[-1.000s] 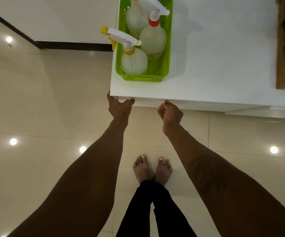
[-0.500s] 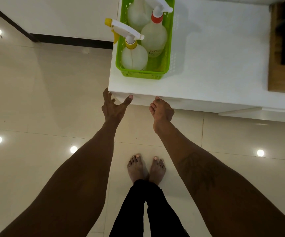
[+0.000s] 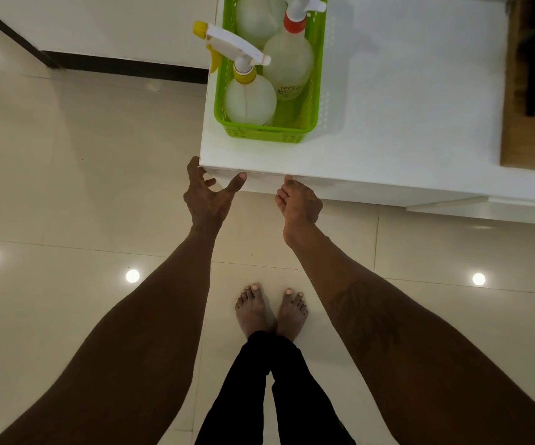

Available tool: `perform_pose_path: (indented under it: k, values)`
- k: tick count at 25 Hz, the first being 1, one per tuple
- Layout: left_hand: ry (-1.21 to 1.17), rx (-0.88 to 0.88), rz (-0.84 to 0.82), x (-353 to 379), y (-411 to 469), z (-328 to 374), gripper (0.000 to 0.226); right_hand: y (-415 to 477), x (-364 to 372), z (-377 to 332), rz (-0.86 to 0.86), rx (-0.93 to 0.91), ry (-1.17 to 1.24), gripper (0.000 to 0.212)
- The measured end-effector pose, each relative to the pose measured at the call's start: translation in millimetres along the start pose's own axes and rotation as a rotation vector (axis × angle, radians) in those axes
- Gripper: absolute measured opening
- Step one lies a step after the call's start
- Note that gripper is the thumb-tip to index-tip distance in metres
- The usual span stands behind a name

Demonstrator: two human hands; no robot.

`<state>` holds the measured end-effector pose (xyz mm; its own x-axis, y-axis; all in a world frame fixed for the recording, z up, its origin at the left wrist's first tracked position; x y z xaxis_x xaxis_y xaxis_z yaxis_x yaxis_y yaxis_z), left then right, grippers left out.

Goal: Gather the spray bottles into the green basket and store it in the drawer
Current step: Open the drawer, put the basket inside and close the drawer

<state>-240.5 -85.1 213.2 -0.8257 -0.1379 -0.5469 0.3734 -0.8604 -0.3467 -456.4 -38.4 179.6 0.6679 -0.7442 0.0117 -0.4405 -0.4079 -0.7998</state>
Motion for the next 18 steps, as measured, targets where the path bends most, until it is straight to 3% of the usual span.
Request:
perform_pose_path:
  k: [5,8,12,15,18]
  values:
    - [0.123,0.118,-0.071,-15.5,6.8,9.1,0.079,-1.7,-4.9,6.4,0.07,-0.01,-0.048,0.035]
    - [0.128,0.085,-0.046,-20.5,-6.3,0.6,0.062,-10.6,-13.4,11.8,0.182,-0.076,-0.235,0.044]
    - [0.138,0.014,-0.007,-24.9,-28.0,-15.9,0.062,-31.7,-24.4,7.8,0.29,-0.171,-0.545,0.053]
    - [0.153,-0.019,-0.001,-31.3,-42.9,-21.0,0.065,-55.1,-22.5,-11.7,0.257,-0.457,-0.733,0.036]
    - [0.181,0.066,0.016,-31.6,-55.4,-17.9,0.057,-75.4,-1.6,-24.1,0.067,-0.854,-0.997,0.014]
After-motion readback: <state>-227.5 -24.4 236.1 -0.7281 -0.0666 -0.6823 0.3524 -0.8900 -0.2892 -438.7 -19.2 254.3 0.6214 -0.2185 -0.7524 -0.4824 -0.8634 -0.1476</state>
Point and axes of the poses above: each hand's wrist, its own y-axis towards the middle knuckle, its own x-axis out of the palm, z = x × y, the point moved 7 cm from there along y, towards the middle knuckle, and after that the axes turned 1 degree about z, right-handed, at the moved point
